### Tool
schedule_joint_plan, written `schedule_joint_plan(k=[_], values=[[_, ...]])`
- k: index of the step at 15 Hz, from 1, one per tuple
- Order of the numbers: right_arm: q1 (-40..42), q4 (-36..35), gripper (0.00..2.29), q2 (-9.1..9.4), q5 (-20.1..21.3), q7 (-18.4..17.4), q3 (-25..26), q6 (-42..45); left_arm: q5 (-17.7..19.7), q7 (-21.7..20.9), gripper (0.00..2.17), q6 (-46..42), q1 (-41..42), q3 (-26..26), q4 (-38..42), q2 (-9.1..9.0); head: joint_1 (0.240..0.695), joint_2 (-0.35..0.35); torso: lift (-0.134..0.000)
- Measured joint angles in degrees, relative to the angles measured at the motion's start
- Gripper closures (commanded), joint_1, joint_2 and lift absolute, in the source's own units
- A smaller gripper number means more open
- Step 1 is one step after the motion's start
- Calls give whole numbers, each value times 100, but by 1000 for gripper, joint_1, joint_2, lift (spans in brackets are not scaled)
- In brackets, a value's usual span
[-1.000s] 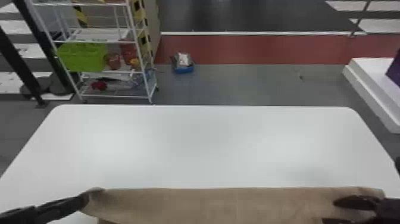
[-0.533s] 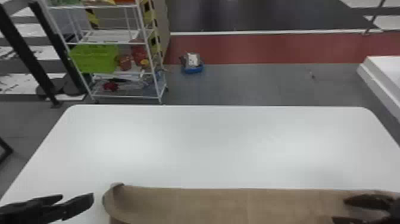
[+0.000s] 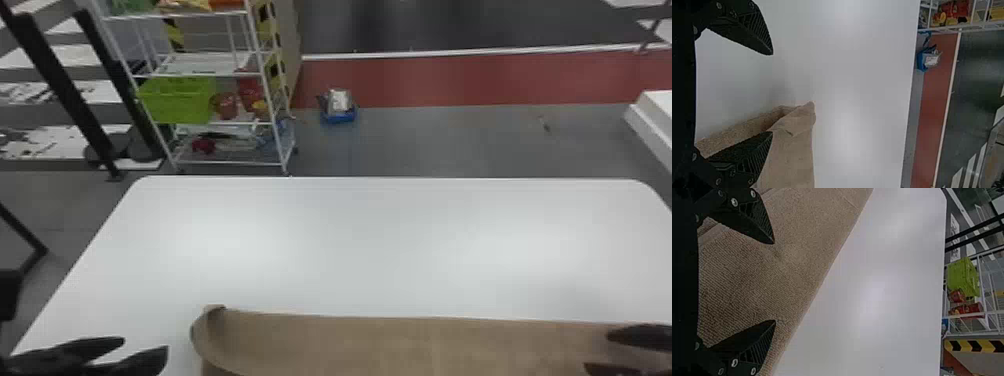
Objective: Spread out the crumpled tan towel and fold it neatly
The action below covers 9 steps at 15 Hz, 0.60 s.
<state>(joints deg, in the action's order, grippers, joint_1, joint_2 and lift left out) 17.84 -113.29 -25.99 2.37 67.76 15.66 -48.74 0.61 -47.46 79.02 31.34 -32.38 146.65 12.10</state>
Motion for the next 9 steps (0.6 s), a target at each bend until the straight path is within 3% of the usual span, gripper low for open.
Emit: schedule_joint_plan(k=[5,9], values=[[-306,2,178,20,-146,0,-67,-55,-1144,410,329,238,363,1355,-62,35,695,63,-122],[-454,22,178,-41,-268,7,-57,-76,-1676,469,333,522,471,1838,-246,70,695,54,-122]])
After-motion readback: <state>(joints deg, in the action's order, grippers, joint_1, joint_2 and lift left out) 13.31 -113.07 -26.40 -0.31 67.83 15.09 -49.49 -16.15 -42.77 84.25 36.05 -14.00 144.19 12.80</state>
